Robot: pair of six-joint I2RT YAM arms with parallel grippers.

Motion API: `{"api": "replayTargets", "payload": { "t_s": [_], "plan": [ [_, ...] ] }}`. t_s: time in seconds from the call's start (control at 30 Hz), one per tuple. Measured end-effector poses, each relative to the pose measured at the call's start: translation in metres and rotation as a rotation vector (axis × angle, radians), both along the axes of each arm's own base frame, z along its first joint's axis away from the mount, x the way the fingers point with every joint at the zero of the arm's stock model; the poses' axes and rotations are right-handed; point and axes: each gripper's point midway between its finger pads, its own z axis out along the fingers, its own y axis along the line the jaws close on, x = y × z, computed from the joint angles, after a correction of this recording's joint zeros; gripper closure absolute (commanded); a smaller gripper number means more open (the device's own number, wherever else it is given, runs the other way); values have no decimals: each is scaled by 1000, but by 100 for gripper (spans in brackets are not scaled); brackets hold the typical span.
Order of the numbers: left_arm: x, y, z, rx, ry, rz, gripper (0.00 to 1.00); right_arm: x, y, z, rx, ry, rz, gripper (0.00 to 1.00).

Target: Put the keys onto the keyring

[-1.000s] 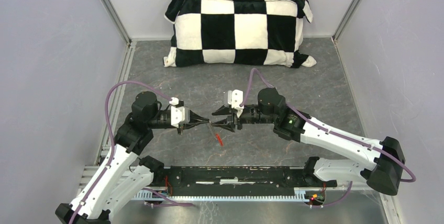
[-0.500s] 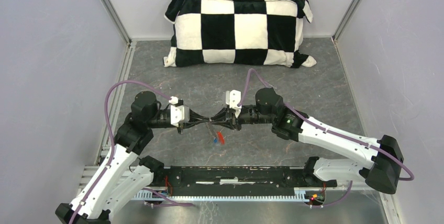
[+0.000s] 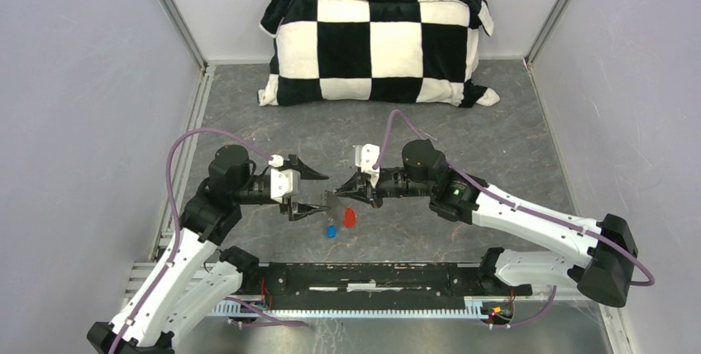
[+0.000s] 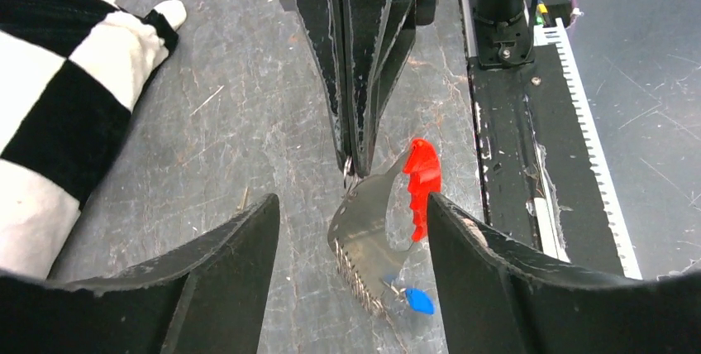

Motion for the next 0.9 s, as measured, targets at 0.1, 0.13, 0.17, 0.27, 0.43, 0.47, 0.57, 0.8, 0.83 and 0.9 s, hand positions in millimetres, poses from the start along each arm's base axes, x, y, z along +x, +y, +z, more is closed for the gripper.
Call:
{"api": "replayTargets", "payload": {
  "t_s": [0.1, 0.13, 0.17, 0.27, 0.43, 0.47, 0.57, 0.8, 0.83, 0.9],
  "plan": [
    [-1, 3, -1, 10, -6, 19, 32, -1, -2, -1, -9, 1, 1, 100],
    [-2, 4, 0, 8, -14, 23, 36, -2, -3, -1, -10, 2, 2, 100],
    [-4, 6, 2, 2, -26, 25, 39, -3, -4, 0, -7, 1, 4, 100],
    [-10, 7, 8, -34, -64, 22, 50, -6, -4, 3, 9, -4, 20, 100],
    [-21, 5, 9, -87, -68, -17, 52, -16, -4, 1, 46, -8, 71, 100],
    [-21, 4, 7, -88, -60, -23, 52, -18, -4, 2, 52, -8, 85, 100],
    [-22, 2, 4, -83, -41, -41, 53, -25, -2, 7, 73, -13, 128, 100],
    [-28, 1, 2, -80, -51, -89, 66, -36, 2, 3, 58, -2, 213, 100],
    [-30, 1, 2, -80, -53, -101, 67, -37, 2, 3, 58, -3, 217, 100],
    [-32, 1, 1, -78, -60, -115, 69, -38, 2, 2, 55, -5, 229, 100]
  ]
}}
